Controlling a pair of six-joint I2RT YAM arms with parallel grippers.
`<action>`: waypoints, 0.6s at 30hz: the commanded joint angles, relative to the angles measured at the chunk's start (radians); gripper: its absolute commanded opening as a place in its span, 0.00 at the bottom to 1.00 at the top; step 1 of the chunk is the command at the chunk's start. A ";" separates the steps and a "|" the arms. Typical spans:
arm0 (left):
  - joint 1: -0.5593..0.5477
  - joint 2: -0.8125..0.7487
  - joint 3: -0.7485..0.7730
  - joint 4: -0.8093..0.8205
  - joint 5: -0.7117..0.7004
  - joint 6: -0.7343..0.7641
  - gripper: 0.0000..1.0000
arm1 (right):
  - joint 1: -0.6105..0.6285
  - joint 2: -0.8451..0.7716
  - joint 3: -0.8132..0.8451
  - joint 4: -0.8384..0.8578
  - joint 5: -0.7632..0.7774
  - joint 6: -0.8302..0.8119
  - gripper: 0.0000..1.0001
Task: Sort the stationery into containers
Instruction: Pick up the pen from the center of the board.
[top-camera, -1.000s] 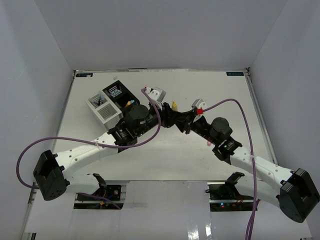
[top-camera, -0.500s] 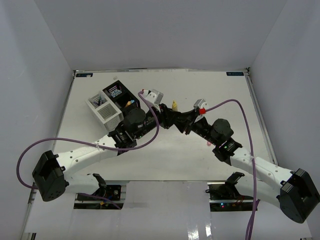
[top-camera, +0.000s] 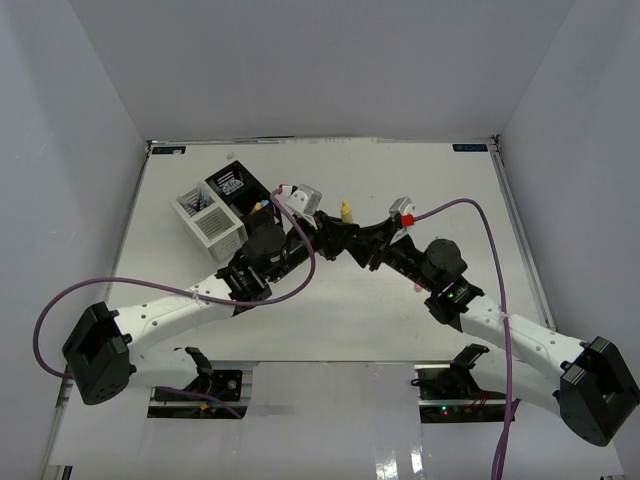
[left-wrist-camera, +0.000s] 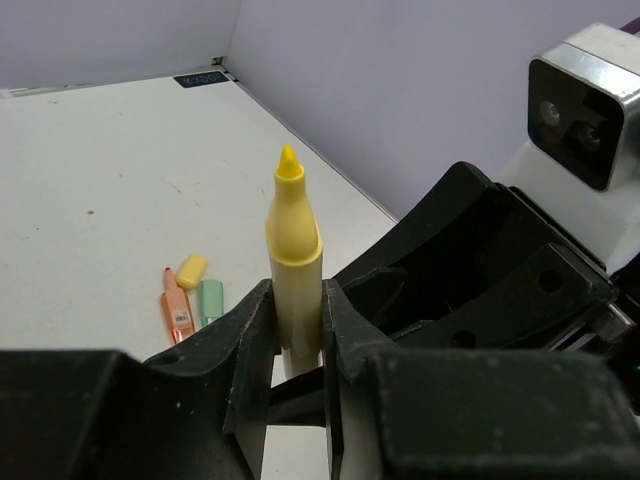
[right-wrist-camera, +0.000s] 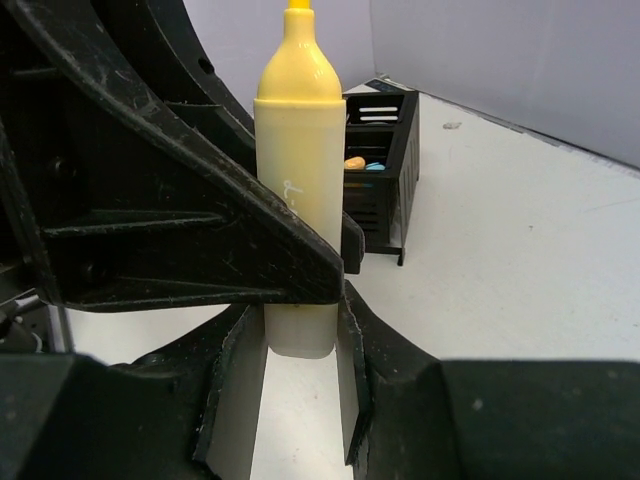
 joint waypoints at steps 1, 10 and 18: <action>-0.003 -0.050 -0.029 0.071 0.008 0.017 0.32 | -0.002 -0.008 -0.009 0.076 0.029 0.101 0.08; -0.001 -0.071 -0.069 0.122 0.000 0.022 0.38 | -0.002 -0.002 -0.046 0.142 0.053 0.173 0.08; -0.001 -0.068 -0.080 0.164 0.020 0.022 0.45 | -0.002 0.006 -0.043 0.150 0.052 0.187 0.08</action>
